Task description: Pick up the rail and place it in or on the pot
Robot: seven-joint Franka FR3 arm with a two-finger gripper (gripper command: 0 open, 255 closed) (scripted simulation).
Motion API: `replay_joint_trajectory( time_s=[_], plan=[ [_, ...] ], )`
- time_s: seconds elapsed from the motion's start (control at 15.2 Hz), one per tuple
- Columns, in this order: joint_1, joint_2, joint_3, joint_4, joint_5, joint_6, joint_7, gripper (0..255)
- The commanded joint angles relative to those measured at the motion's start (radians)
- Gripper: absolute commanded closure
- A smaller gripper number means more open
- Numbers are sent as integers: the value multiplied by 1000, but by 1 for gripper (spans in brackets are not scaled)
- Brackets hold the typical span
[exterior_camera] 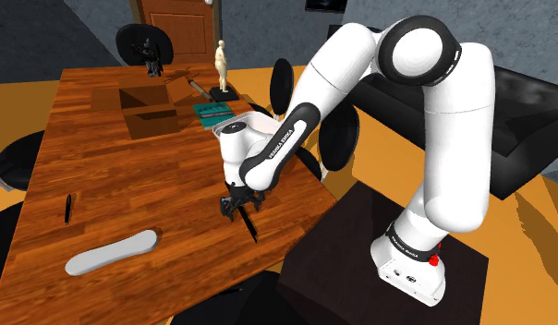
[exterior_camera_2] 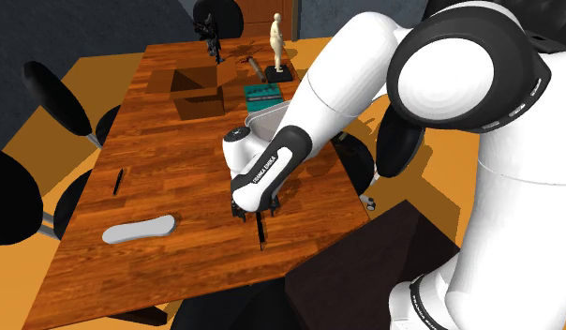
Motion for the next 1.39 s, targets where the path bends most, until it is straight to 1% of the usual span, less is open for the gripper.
replay_joint_trajectory(
  time_s=[0.0, 0.13, 0.2, 0.79, 1.32],
  plan=[
    [0, 0, 0, 0, 0, 0, 0, 0],
    [0, 0, 0, 0, 0, 0, 0, 0],
    [0, 0, 0, 0, 0, 0, 0, 255],
    [0, 0, 0, 0, 0, 0, 0, 255],
    [-30, -101, 39, -16, 50, -81, -30, 255]
  ],
)
